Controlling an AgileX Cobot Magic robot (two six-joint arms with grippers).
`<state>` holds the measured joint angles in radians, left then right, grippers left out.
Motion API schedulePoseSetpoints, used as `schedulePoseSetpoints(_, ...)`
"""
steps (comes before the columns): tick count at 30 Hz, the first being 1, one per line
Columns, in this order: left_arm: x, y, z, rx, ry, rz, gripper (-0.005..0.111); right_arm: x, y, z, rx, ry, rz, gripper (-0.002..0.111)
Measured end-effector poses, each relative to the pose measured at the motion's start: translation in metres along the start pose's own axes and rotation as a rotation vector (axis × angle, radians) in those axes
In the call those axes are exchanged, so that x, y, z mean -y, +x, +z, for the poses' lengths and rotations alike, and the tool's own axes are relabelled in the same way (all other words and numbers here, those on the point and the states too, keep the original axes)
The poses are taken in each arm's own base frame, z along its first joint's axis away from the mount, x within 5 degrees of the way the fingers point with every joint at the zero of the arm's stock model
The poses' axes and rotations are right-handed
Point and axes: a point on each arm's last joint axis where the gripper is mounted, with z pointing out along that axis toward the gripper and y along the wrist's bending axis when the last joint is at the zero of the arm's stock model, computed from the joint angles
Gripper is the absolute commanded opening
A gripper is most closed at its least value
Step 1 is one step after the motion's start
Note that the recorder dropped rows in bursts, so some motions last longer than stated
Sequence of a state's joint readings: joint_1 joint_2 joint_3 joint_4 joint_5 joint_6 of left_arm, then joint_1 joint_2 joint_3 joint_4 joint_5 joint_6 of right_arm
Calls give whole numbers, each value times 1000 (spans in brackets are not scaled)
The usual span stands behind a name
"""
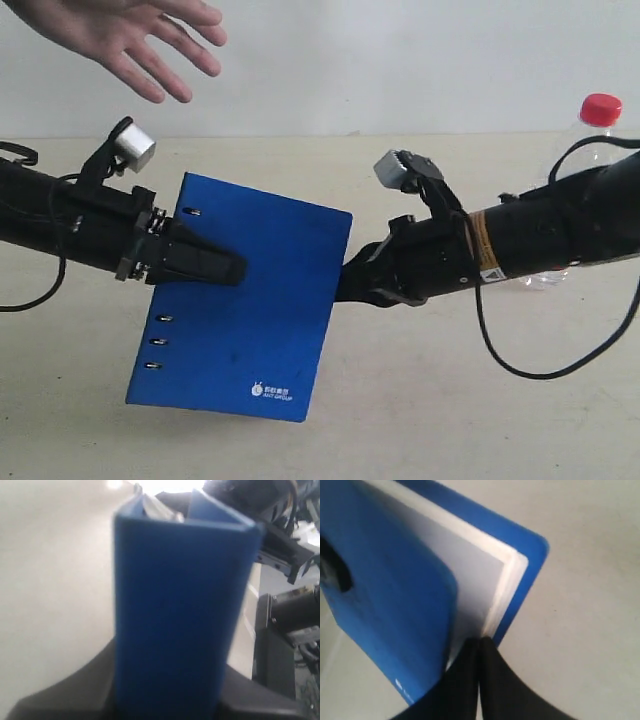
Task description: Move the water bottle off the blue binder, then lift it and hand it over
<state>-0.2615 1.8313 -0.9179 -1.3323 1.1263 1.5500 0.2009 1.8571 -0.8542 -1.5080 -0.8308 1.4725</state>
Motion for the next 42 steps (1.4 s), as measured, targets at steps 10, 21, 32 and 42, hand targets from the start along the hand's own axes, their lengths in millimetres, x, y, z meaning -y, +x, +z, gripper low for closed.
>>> schedulePoseSetpoints(10,49,-36,-39,114,-278,187,5,-55,-32,-52,35,78,-203,0)
schedulePoseSetpoints(21,133,23,-61,254,-530,270,5,-75,-56,-92,212,312,-273,0)
schedulePoseSetpoints(32,134,47,-97,508,-1024,260,5,-76,-58,-97,240,337,-228,0)
schedulePoseSetpoints(42,153,40,-86,556,-933,292,5,-76,-58,-97,247,332,-184,0)
